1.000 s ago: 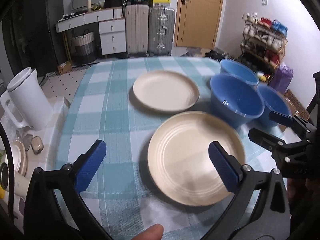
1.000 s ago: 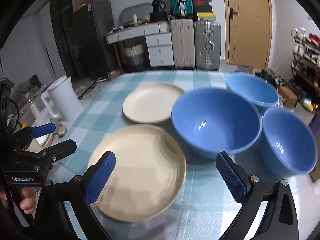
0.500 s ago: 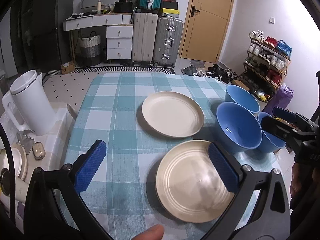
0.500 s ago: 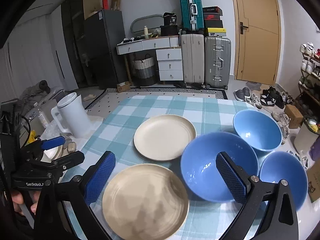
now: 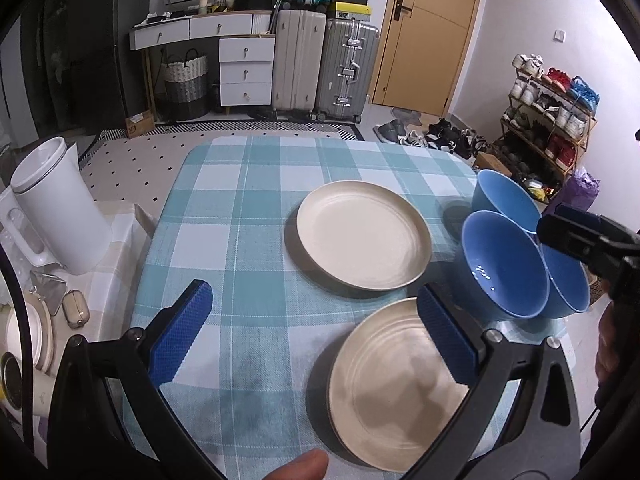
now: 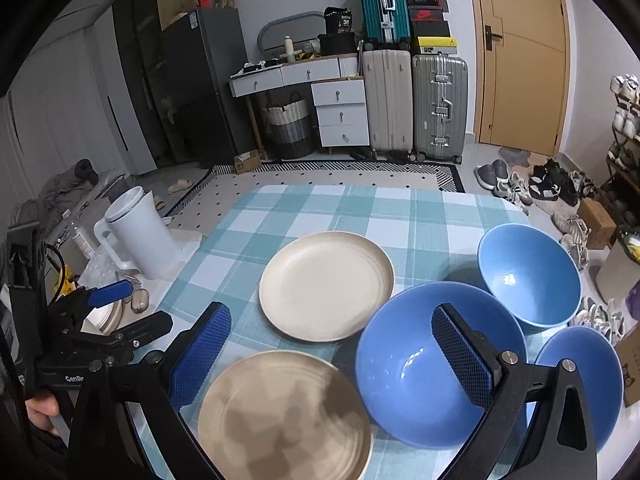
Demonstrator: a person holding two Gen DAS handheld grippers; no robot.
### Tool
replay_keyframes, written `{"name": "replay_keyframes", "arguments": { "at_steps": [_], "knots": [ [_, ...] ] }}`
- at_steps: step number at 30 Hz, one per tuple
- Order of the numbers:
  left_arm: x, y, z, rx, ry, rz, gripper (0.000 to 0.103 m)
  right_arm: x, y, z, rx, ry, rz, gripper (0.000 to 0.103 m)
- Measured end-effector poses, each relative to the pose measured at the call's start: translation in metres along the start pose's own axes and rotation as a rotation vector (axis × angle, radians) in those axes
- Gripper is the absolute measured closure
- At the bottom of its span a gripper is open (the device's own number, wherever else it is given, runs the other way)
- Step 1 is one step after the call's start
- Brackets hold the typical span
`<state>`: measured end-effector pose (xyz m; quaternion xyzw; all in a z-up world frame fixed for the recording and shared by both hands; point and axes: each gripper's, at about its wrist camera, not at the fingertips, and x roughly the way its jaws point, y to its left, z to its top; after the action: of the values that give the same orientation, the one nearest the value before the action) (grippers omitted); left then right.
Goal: Organize plates and bowls
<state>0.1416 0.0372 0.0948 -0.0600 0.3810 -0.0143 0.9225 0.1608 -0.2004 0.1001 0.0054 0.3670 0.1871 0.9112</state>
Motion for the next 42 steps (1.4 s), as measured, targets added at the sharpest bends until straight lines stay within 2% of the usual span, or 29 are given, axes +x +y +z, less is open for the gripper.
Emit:
{"name": "replay_keyframes", "arguments": {
  "at_steps": [20,38,42],
  "knots": [
    [0.089,0.016,0.030,-0.064,0.114,-0.002,0.001,0.085,-0.031,0.032,0.012,0.163,-0.031,0.001],
    [0.140,0.023,0.038,-0.081,0.172,0.023,0.001,0.142,-0.052,0.045,0.028,0.283,-0.040,0.001],
    [0.150,0.027,0.039,-0.092,0.185,0.018,0.001,0.156,-0.054,0.045,0.028,0.312,-0.040,0.004]
  ]
}}
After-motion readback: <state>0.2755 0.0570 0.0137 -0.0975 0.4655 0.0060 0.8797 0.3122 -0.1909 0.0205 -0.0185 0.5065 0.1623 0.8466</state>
